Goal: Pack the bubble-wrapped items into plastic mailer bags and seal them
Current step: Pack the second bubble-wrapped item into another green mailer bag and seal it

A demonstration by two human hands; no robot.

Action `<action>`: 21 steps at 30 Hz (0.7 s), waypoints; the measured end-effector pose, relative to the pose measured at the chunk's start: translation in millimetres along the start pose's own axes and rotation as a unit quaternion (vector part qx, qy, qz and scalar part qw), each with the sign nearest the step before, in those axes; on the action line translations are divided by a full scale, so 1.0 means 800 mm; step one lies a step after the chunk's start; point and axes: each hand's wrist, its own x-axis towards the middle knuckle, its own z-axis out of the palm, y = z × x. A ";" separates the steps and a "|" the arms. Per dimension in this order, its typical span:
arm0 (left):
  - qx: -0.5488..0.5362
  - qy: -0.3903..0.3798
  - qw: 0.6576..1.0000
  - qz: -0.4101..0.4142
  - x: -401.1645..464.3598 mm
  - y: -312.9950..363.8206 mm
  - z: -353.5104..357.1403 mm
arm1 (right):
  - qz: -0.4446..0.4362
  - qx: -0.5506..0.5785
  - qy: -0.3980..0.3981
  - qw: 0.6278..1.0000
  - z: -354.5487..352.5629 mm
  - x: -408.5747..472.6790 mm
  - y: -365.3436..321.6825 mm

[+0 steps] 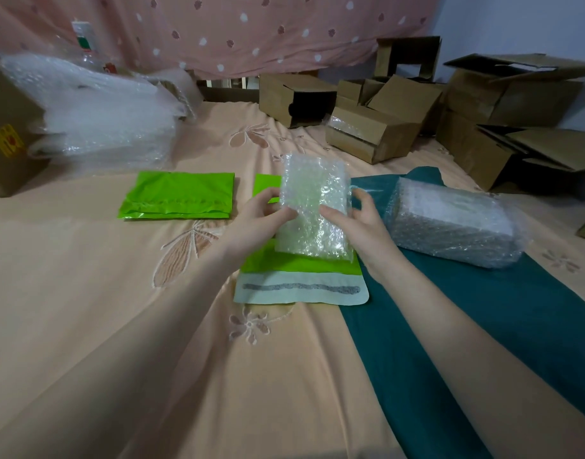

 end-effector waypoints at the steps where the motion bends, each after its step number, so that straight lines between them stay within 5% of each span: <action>1: 0.003 -0.012 1.000 0.004 -0.003 0.001 -0.002 | 0.014 0.041 -0.021 0.999 -0.001 0.000 -0.001; 7: 0.082 -0.130 0.988 0.027 -0.023 0.007 -0.016 | -0.037 0.048 -0.035 0.998 -0.003 -0.013 -0.003; 11: 0.340 -0.216 0.914 0.036 -0.029 -0.005 -0.030 | -0.016 0.078 0.011 0.997 -0.010 -0.019 -0.005; 16: 0.466 -0.179 0.862 0.088 -0.038 -0.014 -0.021 | 0.019 0.095 0.048 0.994 -0.021 -0.025 -0.005; 21: 0.500 -0.125 0.845 0.142 -0.038 -0.011 -0.019 | 0.017 0.097 0.056 0.994 -0.024 -0.031 -0.009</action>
